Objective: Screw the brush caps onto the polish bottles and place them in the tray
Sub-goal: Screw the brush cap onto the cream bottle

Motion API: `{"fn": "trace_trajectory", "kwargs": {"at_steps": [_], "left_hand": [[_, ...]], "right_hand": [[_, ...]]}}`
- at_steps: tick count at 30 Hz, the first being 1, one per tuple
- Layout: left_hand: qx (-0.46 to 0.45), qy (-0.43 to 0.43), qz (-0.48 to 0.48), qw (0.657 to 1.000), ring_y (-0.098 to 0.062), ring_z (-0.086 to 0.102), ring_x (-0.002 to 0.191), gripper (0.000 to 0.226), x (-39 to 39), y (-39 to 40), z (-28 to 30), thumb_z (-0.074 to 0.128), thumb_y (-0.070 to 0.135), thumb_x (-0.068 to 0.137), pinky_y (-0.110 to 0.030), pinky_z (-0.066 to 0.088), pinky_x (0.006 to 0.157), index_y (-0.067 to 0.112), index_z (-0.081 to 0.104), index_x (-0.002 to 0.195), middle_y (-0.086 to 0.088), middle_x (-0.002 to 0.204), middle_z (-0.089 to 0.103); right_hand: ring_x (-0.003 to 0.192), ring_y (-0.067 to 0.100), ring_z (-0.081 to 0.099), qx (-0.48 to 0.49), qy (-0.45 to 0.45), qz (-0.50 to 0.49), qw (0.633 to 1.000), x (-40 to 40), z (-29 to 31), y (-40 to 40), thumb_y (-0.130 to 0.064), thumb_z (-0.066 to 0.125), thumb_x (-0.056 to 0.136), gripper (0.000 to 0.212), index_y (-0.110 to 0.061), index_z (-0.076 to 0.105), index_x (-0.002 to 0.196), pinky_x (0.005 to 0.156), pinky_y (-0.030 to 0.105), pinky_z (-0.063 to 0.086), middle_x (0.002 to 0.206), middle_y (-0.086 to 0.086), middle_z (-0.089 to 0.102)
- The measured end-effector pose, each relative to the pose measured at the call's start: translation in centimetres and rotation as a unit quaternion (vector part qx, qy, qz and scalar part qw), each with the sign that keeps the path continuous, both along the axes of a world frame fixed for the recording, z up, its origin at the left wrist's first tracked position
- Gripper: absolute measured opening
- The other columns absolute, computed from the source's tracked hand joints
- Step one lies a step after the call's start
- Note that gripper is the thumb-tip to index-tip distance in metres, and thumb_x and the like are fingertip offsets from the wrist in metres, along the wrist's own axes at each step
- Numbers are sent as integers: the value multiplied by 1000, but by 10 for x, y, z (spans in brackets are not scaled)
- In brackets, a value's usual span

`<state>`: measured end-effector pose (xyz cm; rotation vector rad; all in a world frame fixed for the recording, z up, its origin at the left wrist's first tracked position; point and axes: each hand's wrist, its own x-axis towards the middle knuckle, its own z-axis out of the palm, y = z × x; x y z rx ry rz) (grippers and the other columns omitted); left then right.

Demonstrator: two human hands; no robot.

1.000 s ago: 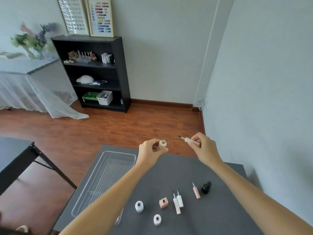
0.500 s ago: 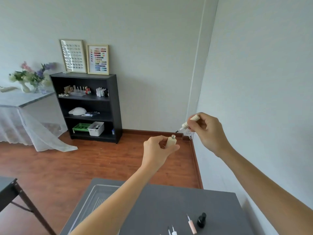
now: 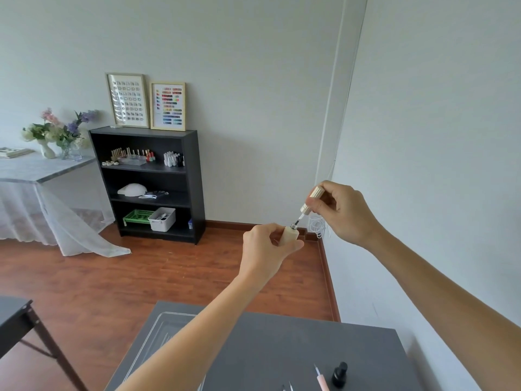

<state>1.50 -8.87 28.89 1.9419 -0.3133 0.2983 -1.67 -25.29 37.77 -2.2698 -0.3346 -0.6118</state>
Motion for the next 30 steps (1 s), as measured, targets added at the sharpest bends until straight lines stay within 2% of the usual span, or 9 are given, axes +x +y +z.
{"fn": "trace_trajectory", "kwargs": {"at_steps": [3,5,12,17,20,22,25,27,30], "left_hand": [[2,-2,-3,1000,6,56,57,29,0,1,1,88,44,65,-7,44,55,30,76,86,13,71,69],[3,-4,-7,1000,8,56,57,28,-1,1,1,88,43,65,-7,44,54,30,75,86,13,70,68],[-4,-9,-13,1000,10,57,60,23,-1,-1,3,88,43,65,-6,44,53,35,72,78,16,66,68],[-18,-12,-19,1000,8,58,59,21,-2,-3,3,88,42,66,-5,44,56,39,68,72,14,65,68],[-27,-4,-24,999,8,58,60,20,-3,-4,2,88,41,66,-5,44,58,35,72,76,11,67,70],[-32,5,-25,999,8,58,59,20,-3,-5,2,88,41,66,-5,45,57,34,73,77,11,68,70],[-37,9,-28,999,8,57,59,20,-4,-5,3,89,39,66,-5,44,56,35,72,75,11,67,69],[-37,10,-30,999,6,57,58,20,-4,-5,4,89,39,67,-5,45,56,32,74,78,10,68,70],[-37,11,-33,999,6,57,58,20,-5,-8,3,89,38,67,-6,46,56,31,75,80,10,68,71]], "right_hand": [[71,-3,67,1,18,9,1000,4,-3,2,-20,64,93,10,-13,64,85,69,10,49,74,-17,72],[69,-7,66,3,35,17,999,6,-5,3,-21,64,93,11,-13,64,85,66,6,46,76,-15,73],[58,6,52,-12,63,25,998,10,-12,8,-25,69,89,10,-16,66,87,62,21,45,73,2,68],[52,8,44,6,69,-19,997,18,-16,9,-41,76,78,34,-14,57,68,56,22,40,55,-11,51],[62,14,53,2,61,-50,997,20,-19,9,-51,77,72,43,-13,57,71,63,26,45,67,-5,59],[84,7,65,35,82,-18,996,20,-17,6,-54,72,73,42,-18,62,93,76,20,50,93,-6,68],[108,6,67,111,124,101,981,18,-13,0,-28,67,88,27,-26,63,114,94,22,51,118,-5,69],[102,8,71,110,117,123,979,17,-11,-3,-7,63,92,21,-24,70,103,91,21,53,107,-2,74],[79,11,75,107,86,68,988,17,-9,-2,-8,74,83,11,-18,74,88,78,25,60,82,4,77]]}}
